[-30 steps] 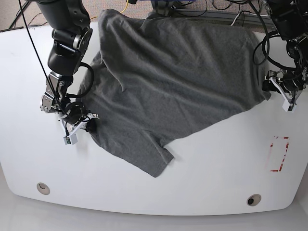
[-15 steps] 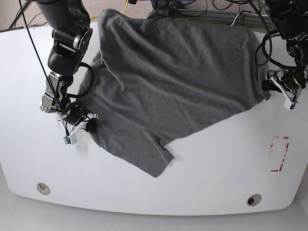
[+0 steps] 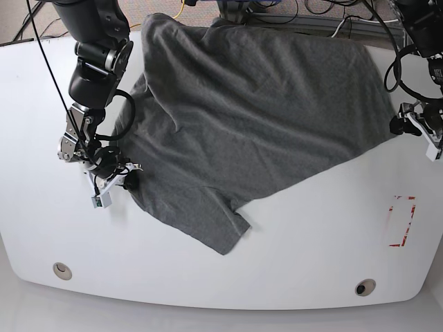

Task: Layout the t-shirt on the table in an organized manner, then fold the t-shirt properly
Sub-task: 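Grasp the shirt edge with the left gripper, right gripper still holding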

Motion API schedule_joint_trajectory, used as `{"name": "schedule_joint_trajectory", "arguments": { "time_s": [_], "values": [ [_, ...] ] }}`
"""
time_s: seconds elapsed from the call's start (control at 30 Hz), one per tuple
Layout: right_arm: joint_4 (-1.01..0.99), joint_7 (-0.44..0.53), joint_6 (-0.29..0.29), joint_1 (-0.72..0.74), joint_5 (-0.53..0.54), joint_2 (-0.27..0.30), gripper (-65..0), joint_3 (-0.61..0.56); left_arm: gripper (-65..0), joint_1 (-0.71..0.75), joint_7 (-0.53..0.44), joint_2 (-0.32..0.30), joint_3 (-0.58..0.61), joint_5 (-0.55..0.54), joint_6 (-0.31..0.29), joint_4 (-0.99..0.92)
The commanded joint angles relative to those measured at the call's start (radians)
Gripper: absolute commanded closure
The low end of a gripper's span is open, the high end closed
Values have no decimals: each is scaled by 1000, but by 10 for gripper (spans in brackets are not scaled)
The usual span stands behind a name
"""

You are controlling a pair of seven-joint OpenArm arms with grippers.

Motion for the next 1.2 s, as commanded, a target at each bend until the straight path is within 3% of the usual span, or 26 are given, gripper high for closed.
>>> {"name": "schedule_joint_trajectory", "arguments": {
  "time_s": [0.0,0.53,1.17],
  "values": [
    [9,-27,-5,14,-21,8,-5,-1,-385,-12,-9,-40,-5,-14,-1,12],
    [9,-27,-5,14,-21,8,-5,-1,-385,-12,-64,-24,-3,94,-1,-19],
    [9,-27,-5,14,-21,8,-5,-1,-385,-61,-67,17,59,100,-1,-94]
  ]
}}
